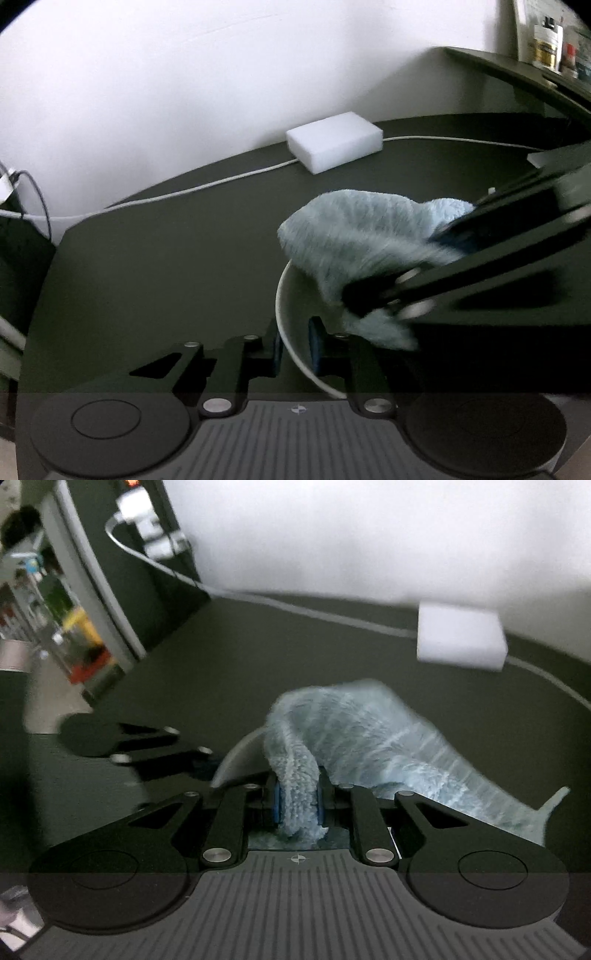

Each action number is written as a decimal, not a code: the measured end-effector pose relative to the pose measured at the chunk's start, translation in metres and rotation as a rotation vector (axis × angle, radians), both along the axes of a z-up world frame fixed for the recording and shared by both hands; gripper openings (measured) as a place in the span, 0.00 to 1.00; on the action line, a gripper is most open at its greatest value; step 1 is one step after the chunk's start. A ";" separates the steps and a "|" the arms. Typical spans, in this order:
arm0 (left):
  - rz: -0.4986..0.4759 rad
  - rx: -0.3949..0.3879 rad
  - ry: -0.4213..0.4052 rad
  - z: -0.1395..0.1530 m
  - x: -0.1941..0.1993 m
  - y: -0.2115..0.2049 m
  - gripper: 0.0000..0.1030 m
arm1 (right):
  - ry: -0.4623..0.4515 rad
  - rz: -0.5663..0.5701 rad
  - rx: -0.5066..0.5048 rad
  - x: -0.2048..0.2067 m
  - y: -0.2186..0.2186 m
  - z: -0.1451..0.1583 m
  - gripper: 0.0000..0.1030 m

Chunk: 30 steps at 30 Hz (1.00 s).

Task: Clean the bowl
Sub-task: 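Sweep the towel across the bowl interior with the right gripper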

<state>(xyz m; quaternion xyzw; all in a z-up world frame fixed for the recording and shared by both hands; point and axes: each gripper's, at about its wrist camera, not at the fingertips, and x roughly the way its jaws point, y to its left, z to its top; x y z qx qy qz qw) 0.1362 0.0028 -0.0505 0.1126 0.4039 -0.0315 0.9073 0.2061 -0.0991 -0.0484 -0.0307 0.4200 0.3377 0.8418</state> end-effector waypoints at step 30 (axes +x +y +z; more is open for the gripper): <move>0.010 -0.063 0.014 -0.001 -0.004 0.006 0.17 | -0.090 -0.054 -0.072 -0.016 -0.014 0.005 0.14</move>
